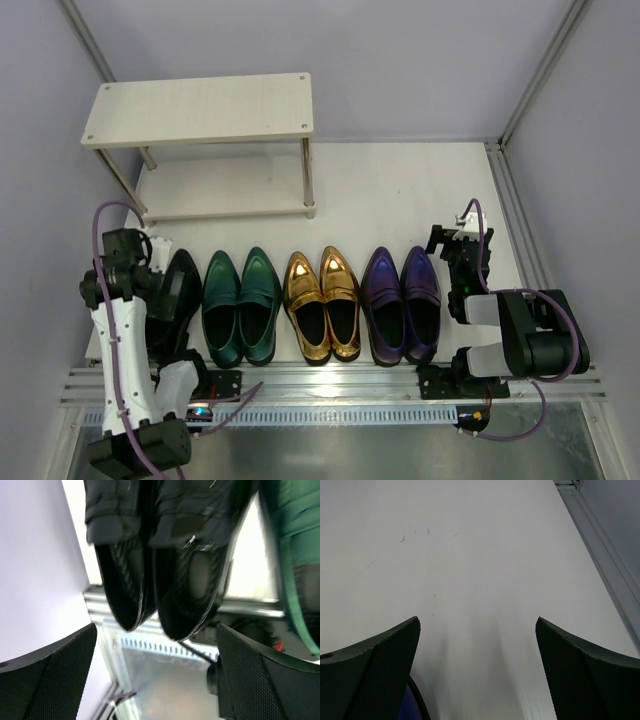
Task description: Place and organize the shoes onto the shoe shelf
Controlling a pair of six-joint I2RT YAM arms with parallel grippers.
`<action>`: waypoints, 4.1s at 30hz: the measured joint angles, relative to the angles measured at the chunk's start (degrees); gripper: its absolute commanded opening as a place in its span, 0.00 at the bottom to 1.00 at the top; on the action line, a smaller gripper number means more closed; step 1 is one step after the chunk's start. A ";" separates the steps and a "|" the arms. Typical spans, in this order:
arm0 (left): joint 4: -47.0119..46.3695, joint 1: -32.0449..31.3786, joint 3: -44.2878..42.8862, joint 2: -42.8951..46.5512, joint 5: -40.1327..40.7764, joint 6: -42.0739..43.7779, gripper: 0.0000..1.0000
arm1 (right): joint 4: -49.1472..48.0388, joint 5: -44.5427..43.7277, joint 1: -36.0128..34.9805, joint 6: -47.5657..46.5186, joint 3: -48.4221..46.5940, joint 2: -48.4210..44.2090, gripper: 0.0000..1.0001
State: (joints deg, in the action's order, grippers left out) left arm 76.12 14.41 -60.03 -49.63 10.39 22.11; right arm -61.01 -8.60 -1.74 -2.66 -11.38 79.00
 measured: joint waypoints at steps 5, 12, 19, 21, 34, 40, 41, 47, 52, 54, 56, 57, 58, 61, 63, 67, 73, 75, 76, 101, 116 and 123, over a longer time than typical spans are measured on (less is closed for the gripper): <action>0.92 14.27 4.87 -1.66 -5.05 10.14 1.00 | 0.00 0.00 0.00 0.00 0.00 0.00 0.97; 0.59 26.75 5.62 -10.69 -14.78 20.39 1.00 | 0.02 0.00 0.00 0.00 0.00 0.00 0.97; -0.87 26.99 10.14 -12.31 -17.18 24.52 1.00 | 0.00 0.00 0.00 0.00 0.00 0.00 0.97; -2.34 27.04 11.58 -13.05 -17.14 25.29 1.00 | 0.00 0.02 0.00 0.00 0.00 0.00 0.97; -6.84 28.04 16.35 -15.23 -18.62 28.94 0.00 | 0.00 0.00 0.00 0.00 0.00 0.00 0.97; -7.26 28.48 16.31 -15.10 -19.17 28.26 0.00 | 0.00 0.00 0.00 0.00 0.00 0.00 0.97; -7.28 28.52 16.31 -14.56 -19.21 28.26 0.00 | 0.00 0.00 0.00 0.00 0.00 0.00 0.97; -5.49 28.72 13.25 -5.53 -21.88 27.43 0.00 | 0.00 0.00 0.00 0.00 0.00 0.00 0.97; 1.42 28.70 3.65 1.42 -26.03 22.80 0.00 | 0.00 0.00 0.00 0.00 0.00 0.00 0.97; 3.56 28.70 -1.64 1.64 -28.22 20.04 0.00 | 0.00 0.00 0.00 0.00 0.00 0.00 0.97; 4.24 28.70 -6.25 1.66 -30.60 17.31 0.00 | 0.00 0.02 0.00 0.00 0.00 0.00 0.97; 4.26 28.68 -7.23 1.77 -31.34 16.65 0.00 | 0.00 0.02 0.00 0.00 0.00 0.00 0.97; 4.20 28.68 -8.09 1.95 -31.93 15.61 0.00 | 0.00 0.00 0.00 0.00 0.00 0.00 0.97; 4.94 28.68 -9.77 2.69 -33.42 12.74 0.00 | 0.00 0.00 0.00 0.00 0.00 0.00 0.97; 6.19 28.68 -11.23 2.75 -34.03 10.73 0.00 | 0.00 0.00 0.00 0.00 0.00 0.00 0.97; 7.39 28.68 -15.76 2.43 -35.58 5.44 0.00 | 0.00 0.00 0.00 0.00 0.00 0.00 0.97; 5.81 28.68 -23.19 0.26 -36.11 -1.70 0.00 | 0.00 0.00 0.00 0.00 0.00 0.00 0.97; 4.90 28.68 -25.14 -0.59 -35.98 -3.52 0.00 | 0.00 0.02 0.00 0.00 0.00 0.00 0.97; 4.35 28.68 -25.90 -0.96 -35.89 -4.17 0.00 | 0.00 0.00 0.00 0.00 0.00 0.00 0.97; -9.75 28.68 -45.62 -15.96 -50.23 -21.14 0.00 | 0.00 0.02 0.00 0.00 0.00 0.00 0.97; -13.64 20.04 -65.61 -39.23 -49.07 -22.05 0.00 | 0.00 0.02 0.00 0.00 0.00 0.00 0.97; -11.93 12.44 -75.87 -48.54 -42.03 -22.18 0.00 | 0.00 0.02 0.00 0.02 0.00 0.00 0.97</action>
State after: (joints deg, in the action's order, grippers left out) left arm 64.18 26.85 -135.90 -98.17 -31.64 -0.08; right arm -61.01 -8.58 -1.74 -2.63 -11.38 79.00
